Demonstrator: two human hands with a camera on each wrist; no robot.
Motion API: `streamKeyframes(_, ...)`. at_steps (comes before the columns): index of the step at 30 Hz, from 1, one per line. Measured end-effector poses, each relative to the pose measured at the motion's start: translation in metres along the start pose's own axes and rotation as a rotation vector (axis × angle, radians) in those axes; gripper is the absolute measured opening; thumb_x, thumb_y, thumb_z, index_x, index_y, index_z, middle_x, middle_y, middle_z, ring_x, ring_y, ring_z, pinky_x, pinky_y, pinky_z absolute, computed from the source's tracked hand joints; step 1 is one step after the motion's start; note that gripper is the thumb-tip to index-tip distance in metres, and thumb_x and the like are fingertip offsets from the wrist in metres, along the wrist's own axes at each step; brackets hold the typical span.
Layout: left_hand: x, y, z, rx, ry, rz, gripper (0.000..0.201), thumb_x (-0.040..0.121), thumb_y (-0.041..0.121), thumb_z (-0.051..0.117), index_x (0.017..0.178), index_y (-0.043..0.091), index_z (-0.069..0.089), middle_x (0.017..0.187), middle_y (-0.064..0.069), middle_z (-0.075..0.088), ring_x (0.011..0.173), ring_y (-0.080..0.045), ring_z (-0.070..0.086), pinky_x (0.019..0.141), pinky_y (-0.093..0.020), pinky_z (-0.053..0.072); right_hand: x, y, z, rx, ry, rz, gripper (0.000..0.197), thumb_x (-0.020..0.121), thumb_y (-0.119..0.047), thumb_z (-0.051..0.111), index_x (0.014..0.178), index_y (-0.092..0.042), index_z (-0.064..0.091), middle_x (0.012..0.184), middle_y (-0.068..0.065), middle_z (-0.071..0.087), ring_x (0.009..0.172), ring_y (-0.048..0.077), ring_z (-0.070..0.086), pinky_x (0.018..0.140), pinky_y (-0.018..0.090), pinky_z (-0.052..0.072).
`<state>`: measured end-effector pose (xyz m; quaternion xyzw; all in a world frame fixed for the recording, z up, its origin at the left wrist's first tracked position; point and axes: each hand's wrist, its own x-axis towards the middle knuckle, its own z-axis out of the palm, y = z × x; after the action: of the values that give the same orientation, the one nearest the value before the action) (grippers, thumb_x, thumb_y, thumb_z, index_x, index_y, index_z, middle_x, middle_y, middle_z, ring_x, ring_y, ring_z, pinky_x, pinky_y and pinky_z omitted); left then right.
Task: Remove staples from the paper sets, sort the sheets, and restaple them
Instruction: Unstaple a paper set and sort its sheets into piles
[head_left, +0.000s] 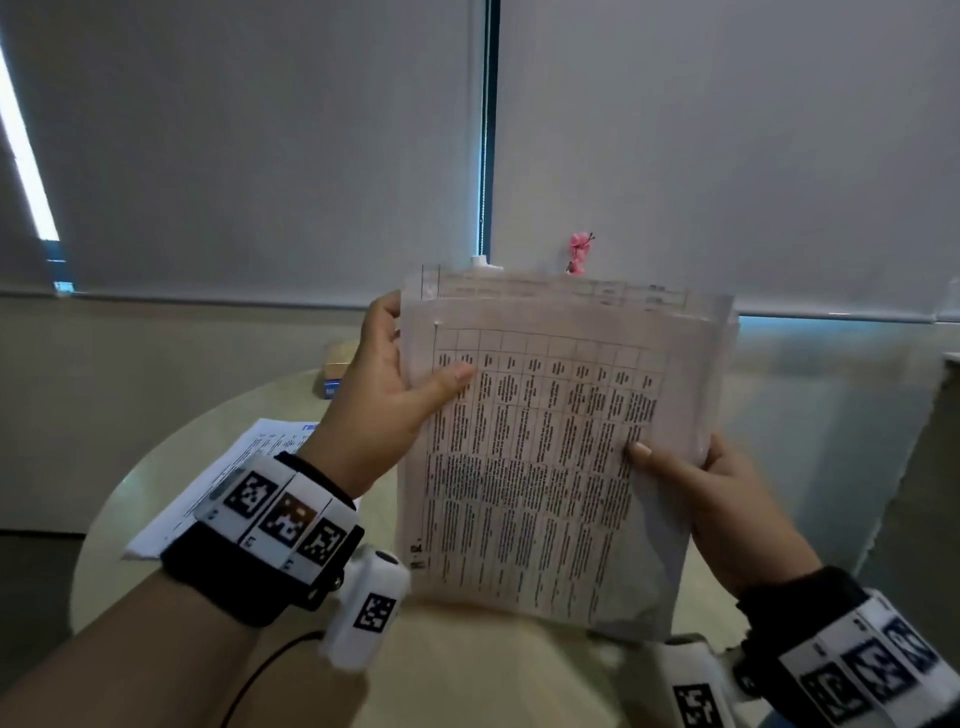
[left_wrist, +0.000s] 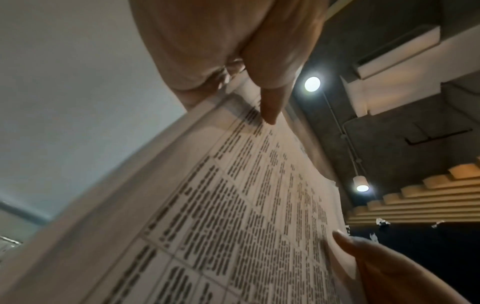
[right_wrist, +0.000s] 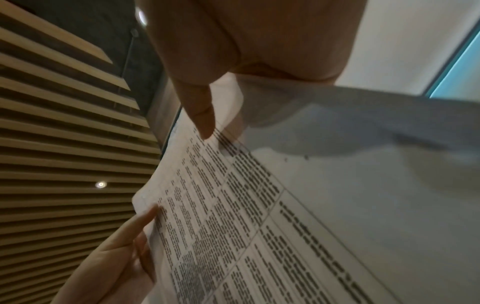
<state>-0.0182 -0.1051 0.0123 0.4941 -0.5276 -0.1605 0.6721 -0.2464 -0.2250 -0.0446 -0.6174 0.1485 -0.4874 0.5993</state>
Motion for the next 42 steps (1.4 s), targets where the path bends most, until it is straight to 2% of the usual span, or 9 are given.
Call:
streamKeyframes(3,-0.006,-0.004,-0.002,0.014,-0.020,-0.009,0.060,0.083,0.004,0.067,0.130,0.020,0.035,0.118,-0.009,0.063,0.100,-0.017,0.070,0.074,-0.027,0.059,-0.002,-0.004,0.002,-0.020,0.010,0.019,0.047,0.067,-0.018,0.073,0.111,-0.004,0.064,0.104,0.010,0.073,0.096,0.027,0.070,0.075,0.032,0.058)
streamKeyframes(7,-0.007,-0.002,0.000,0.036,-0.037,-0.012,0.052,0.085,0.004,0.065,0.125,0.025,0.039,0.114,-0.006,0.066,0.101,-0.020,0.069,0.080,-0.036,0.060,-0.001,-0.008,0.006,-0.019,0.009,0.023,0.062,0.060,-0.026,0.079,0.115,-0.002,0.062,0.107,0.012,0.072,0.098,0.030,0.069,0.078,0.036,0.058)
streamKeyframes(10,-0.005,0.004,0.000,-0.058,-0.020,0.029,0.053,0.083,0.000,0.063,0.124,0.021,0.039,0.111,-0.006,0.065,0.098,-0.019,0.070,0.077,-0.030,0.059,0.000,-0.016,0.008,0.002,0.004,0.004,0.048,0.068,-0.014,0.068,0.113,0.001,0.062,0.105,0.015,0.072,0.097,0.030,0.069,0.082,0.040,0.057)
streamKeyframes(13,-0.006,0.004,-0.001,-0.096,-0.007,-0.001,0.056,0.084,-0.001,0.063,0.132,0.013,0.038,0.113,-0.011,0.065,0.100,-0.022,0.070,0.082,-0.034,0.059,-0.001,-0.019,0.008,-0.004,-0.014,0.012,0.042,0.072,-0.009,0.064,0.113,0.001,0.062,0.105,0.016,0.071,0.096,0.032,0.069,0.083,0.041,0.057)
streamKeyframes(19,-0.012,0.006,0.004,-0.040,-0.034,-0.038,0.031,0.087,0.008,0.061,0.118,0.002,0.060,0.108,-0.016,0.071,0.100,-0.028,0.070,0.090,-0.046,0.056,-0.001,-0.016,0.010,-0.048,-0.012,0.001,0.075,0.051,-0.040,0.087,0.113,-0.003,0.064,0.107,0.014,0.071,0.098,0.031,0.069,0.082,0.041,0.057)
streamKeyframes(23,-0.012,0.009,0.005,-0.149,-0.021,-0.063,0.030,0.079,0.018,0.063,0.107,0.006,0.064,0.102,-0.018,0.072,0.094,-0.031,0.071,0.081,-0.046,0.059,-0.001,-0.022,0.011,-0.019,-0.021,-0.003,0.052,0.066,-0.020,0.071,0.113,0.000,0.062,0.105,0.016,0.072,0.097,0.032,0.069,0.080,0.040,0.057)
streamKeyframes(31,-0.020,-0.008,0.014,-0.084,-0.010,-0.091,0.013,0.092,0.009,0.058,0.098,0.014,0.067,0.096,-0.009,0.076,0.091,-0.023,0.073,0.080,-0.042,0.060,-0.002,-0.018,0.009,-0.086,-0.025,0.002,0.089,0.038,-0.049,0.089,0.110,-0.004,0.065,0.106,0.016,0.071,0.097,0.032,0.069,0.083,0.044,0.056)
streamKeyframes(39,-0.019,-0.008,0.014,-0.130,0.015,-0.061,0.022,0.098,0.016,0.047,0.103,0.010,0.068,0.099,-0.015,0.075,0.094,-0.029,0.072,0.080,-0.048,0.059,-0.004,-0.020,0.007,-0.112,-0.018,0.005,0.091,0.039,-0.050,0.089,0.111,-0.002,0.064,0.105,0.017,0.071,0.097,0.034,0.069,0.082,0.046,0.056)
streamKeyframes(42,-0.019,-0.008,0.015,-0.156,0.022,-0.057,0.026,0.100,0.018,0.044,0.098,0.020,0.069,0.099,-0.012,0.075,0.094,-0.027,0.073,0.079,-0.046,0.060,-0.005,-0.020,0.005,-0.096,-0.033,0.012,0.078,0.048,-0.043,0.088,0.110,-0.003,0.065,0.105,0.016,0.071,0.096,0.034,0.069,0.080,0.044,0.057)
